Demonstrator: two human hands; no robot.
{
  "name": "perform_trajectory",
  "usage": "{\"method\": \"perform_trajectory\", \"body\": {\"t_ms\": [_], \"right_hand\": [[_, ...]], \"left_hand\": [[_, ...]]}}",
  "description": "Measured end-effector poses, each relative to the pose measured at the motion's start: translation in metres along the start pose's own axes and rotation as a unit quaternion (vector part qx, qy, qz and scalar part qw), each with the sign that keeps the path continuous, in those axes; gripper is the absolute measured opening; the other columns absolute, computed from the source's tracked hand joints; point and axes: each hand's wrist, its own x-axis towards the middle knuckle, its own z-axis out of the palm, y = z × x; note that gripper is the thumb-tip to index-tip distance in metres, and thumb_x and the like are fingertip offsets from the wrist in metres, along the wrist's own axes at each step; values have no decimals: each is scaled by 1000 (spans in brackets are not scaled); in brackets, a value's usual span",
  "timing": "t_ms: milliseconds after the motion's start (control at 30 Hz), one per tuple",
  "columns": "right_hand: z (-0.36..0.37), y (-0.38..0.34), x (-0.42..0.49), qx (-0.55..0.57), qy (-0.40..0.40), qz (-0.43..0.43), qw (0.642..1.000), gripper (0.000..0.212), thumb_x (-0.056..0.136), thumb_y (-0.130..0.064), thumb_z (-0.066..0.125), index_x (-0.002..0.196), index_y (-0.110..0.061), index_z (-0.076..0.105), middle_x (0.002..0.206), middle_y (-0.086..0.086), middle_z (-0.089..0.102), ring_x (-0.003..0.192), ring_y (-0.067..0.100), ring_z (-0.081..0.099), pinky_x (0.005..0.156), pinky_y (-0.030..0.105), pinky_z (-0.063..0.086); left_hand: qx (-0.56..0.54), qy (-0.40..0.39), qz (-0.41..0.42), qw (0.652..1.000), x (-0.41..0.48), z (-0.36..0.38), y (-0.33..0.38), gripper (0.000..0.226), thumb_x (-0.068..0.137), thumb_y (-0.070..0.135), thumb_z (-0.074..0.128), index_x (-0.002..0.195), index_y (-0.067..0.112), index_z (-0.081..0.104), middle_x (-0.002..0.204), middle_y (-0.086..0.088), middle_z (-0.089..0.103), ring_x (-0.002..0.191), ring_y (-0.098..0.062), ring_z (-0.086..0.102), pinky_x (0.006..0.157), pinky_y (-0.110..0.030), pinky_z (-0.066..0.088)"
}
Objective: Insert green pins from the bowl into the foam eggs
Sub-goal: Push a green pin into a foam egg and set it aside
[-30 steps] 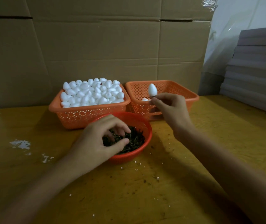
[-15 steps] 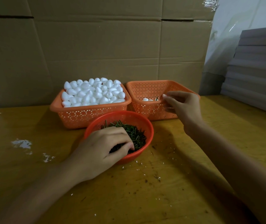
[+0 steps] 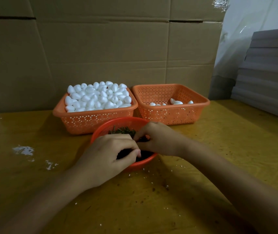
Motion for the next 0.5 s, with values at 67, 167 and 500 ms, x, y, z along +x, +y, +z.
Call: {"method": "perform_trajectory", "body": {"t_ms": [67, 167, 500], "right_hand": [[-2, -1, 0, 6, -7, 8, 1000, 17, 95, -26, 72, 109, -23, 82, 105, -6, 78, 97, 10, 67, 85, 27, 48], [-1, -2, 0, 16, -6, 11, 1000, 14, 94, -23, 72, 105, -23, 82, 102, -7, 78, 95, 8, 67, 84, 27, 50], [-1, -1, 0, 38, -8, 17, 999, 17, 94, -12, 71, 106, -22, 77, 107, -3, 76, 103, 15, 68, 93, 40, 53]], "left_hand": [[-5, -1, -8, 1000, 0, 0, 1, 33, 97, 48, 49, 92, 33, 78, 92, 22, 69, 90, -3, 67, 75, -37, 54], [-7, 1, -14, 1000, 0, 1, 0, 33, 96, 49, 49, 91, 34, 78, 91, 21, 69, 88, -4, 68, 73, -39, 55], [-16, 9, -15, 1000, 1, 2, 0, 27, 94, 47, 54, 87, 35, 77, 89, 24, 69, 88, -1, 68, 73, -32, 54]]}}
